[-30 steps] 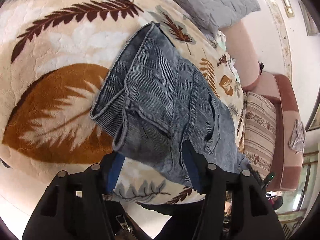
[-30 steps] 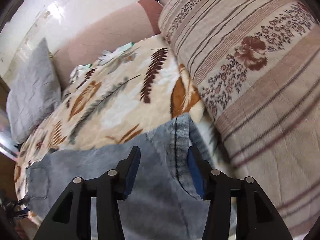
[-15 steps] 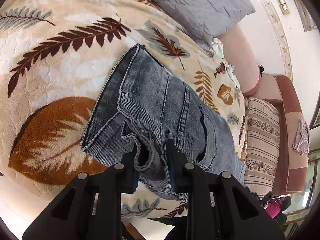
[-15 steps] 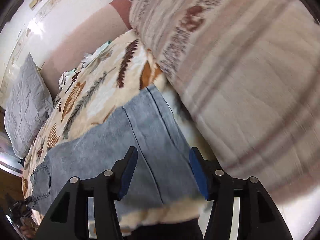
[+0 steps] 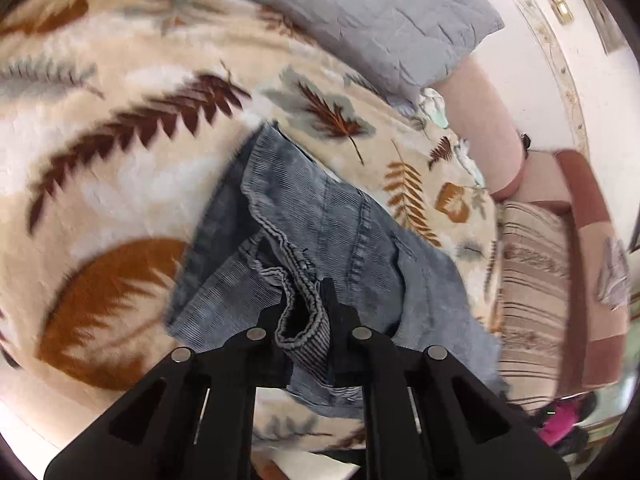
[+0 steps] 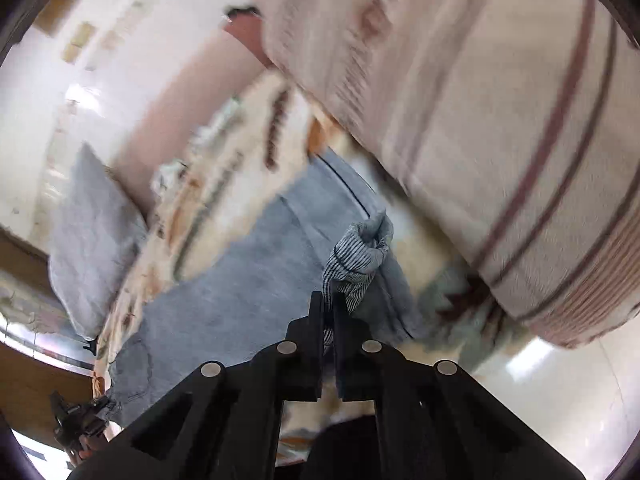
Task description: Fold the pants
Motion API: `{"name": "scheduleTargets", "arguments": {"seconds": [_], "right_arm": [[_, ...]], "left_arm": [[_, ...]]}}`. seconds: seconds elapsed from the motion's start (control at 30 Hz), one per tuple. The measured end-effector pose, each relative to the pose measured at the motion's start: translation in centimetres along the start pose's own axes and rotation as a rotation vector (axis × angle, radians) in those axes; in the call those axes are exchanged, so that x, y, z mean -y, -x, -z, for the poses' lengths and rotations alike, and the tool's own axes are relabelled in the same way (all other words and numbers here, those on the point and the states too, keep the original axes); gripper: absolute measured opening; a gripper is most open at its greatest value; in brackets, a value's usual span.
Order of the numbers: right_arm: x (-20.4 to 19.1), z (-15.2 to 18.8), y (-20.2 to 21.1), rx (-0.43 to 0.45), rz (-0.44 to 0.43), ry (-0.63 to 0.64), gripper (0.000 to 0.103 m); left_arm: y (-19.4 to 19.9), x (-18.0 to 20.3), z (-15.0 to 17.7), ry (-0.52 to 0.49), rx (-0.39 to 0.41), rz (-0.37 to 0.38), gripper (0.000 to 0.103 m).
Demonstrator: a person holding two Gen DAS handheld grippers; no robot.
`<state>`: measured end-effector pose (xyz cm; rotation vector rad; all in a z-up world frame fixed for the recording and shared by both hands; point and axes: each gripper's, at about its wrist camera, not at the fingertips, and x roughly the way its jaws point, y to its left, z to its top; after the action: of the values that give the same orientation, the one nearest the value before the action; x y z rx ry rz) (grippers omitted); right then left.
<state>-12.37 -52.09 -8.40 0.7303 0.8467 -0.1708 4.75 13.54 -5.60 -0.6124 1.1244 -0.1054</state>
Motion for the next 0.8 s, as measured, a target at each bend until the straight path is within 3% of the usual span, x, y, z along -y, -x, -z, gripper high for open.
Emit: {"name": "scheduleTargets", "arguments": {"seconds": [0.13,0.23,0.27,0.33,0.37,0.4,0.47,0.63,0.8], "right_arm": [[2.2,1.4,-2.5,-0.106,0.072,-0.043,0.004],[4.0,1.9,-2.1,-0.111,0.005,-0.132,0.009],[4.2,1.8,-1.2,-0.091,-0.02,-0.135,0.01],[4.2,1.6,0.4,-0.054,-0.023,-0.113,0.017],[4.3,1.7,1.4,-0.03,-0.018,-0.098,0.028],[4.5,1.8,1.8,-0.02,-0.013,-0.096,0.042],[5.2,2.3,1.9,-0.02,-0.018,-0.109,0.048],[6.3,2.8,-0.4,-0.043,-0.105,-0.171,0.048],[6.7,2.4,-2.4,-0.038,-0.116,-0.197,0.049]], "left_arm": [[-2.7,-2.5,0.6,0.036,-0.085,-0.089,0.01],[-2.3,-3.6,1.0,0.047,-0.103,-0.075,0.018],[-1.7,-3.6,1.0,0.032,-0.1,-0.078,0.026],[0.3,-3.6,1.0,-0.03,-0.082,-0.121,0.041],[1.6,-3.6,1.0,-0.058,-0.062,-0.147,0.045],[2.5,-3.6,1.0,-0.075,-0.045,-0.154,0.046],[4.5,-3.2,0.9,-0.108,-0.019,-0.133,0.046],[4.9,3.6,0.0,-0.241,-0.002,-0.095,0.058],[-0.7,16.2,1.2,-0.501,-0.137,-0.036,0.065]]}}
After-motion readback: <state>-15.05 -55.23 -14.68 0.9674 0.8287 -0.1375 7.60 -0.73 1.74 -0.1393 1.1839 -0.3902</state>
